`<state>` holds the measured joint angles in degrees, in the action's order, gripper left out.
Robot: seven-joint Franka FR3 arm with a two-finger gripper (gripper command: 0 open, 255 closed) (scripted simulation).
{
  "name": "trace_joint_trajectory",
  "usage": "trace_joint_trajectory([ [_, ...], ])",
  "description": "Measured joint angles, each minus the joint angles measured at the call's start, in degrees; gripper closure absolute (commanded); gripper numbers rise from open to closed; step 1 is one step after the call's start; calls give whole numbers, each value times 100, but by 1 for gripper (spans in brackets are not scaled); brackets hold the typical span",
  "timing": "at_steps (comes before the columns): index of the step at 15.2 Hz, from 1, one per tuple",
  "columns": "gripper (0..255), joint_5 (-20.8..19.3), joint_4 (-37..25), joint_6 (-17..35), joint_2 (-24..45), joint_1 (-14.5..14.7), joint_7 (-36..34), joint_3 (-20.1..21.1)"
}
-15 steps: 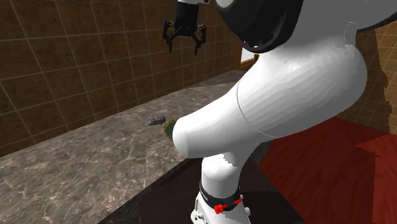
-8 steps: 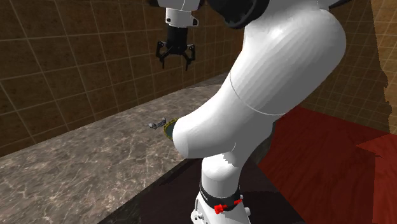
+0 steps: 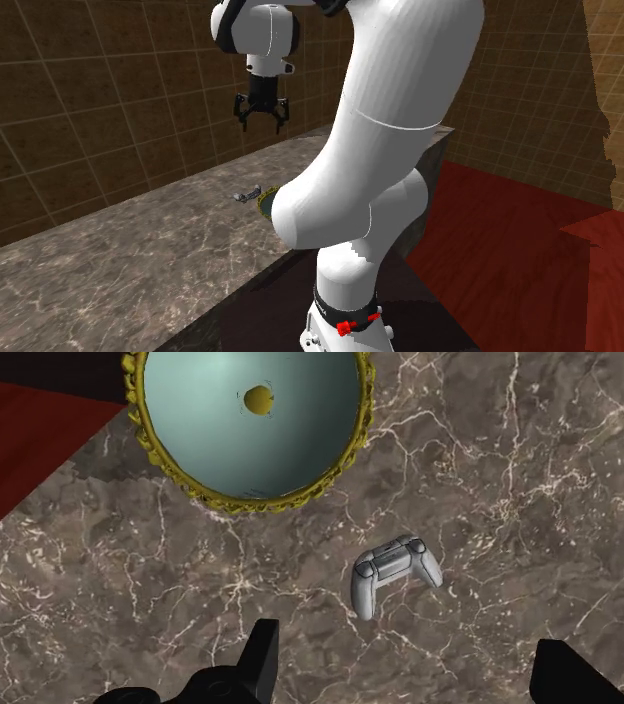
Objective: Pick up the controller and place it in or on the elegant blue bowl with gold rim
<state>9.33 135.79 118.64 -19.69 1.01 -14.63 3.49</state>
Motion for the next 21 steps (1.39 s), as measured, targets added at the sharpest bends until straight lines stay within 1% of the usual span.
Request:
trace_joint_trajectory([
  [8, 0, 116, -308, 1076, 1586, 93, -386, 209],
  [12, 0, 116, -747, 1465, 2506, 161, -618, 284],
  [15, 0, 90, -1210, 1658, 3239, 206, -766, 292],
  [18, 0, 99, -1322, 1860, 3587, 250, -835, 307],
  [21, 0, 109, -1302, 2065, 3774, 280, -848, 321],
])
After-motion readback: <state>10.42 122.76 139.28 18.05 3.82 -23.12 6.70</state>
